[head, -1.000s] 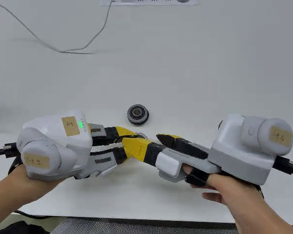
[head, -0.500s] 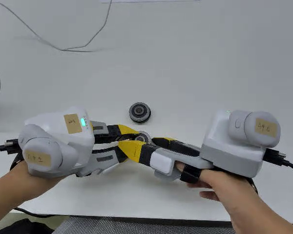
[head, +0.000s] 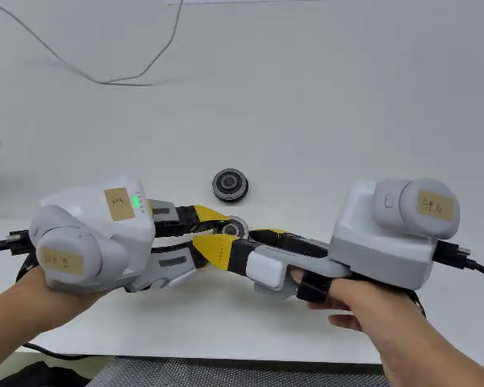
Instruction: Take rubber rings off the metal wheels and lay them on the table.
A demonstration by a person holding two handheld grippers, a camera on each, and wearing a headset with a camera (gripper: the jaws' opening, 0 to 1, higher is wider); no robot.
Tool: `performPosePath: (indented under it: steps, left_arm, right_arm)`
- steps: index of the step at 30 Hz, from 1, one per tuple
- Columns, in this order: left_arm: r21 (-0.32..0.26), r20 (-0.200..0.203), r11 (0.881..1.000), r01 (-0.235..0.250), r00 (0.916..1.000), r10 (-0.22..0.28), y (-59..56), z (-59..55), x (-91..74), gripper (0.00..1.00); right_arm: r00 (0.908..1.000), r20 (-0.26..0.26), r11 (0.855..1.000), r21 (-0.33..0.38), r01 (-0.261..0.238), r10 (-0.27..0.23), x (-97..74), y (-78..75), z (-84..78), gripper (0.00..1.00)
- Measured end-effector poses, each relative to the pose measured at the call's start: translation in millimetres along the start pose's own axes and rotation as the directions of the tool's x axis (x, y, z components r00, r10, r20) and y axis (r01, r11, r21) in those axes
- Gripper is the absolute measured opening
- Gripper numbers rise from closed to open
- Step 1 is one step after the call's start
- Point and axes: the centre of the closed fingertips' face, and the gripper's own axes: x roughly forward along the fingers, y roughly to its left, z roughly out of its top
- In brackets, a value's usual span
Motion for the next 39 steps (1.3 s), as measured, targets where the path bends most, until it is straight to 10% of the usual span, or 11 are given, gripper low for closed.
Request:
performPosePath:
  steps: [39]
  left_arm:
    - [-0.004, -0.002, 1.0, -0.001, 1.0, 0.001, -0.8, 0.2, 0.3, 0.13]
  right_arm:
    - [0.9999, -0.014, 1.0, -0.002, 0.003, -0.003, -1.3, 1.9, -3.5, 0.58]
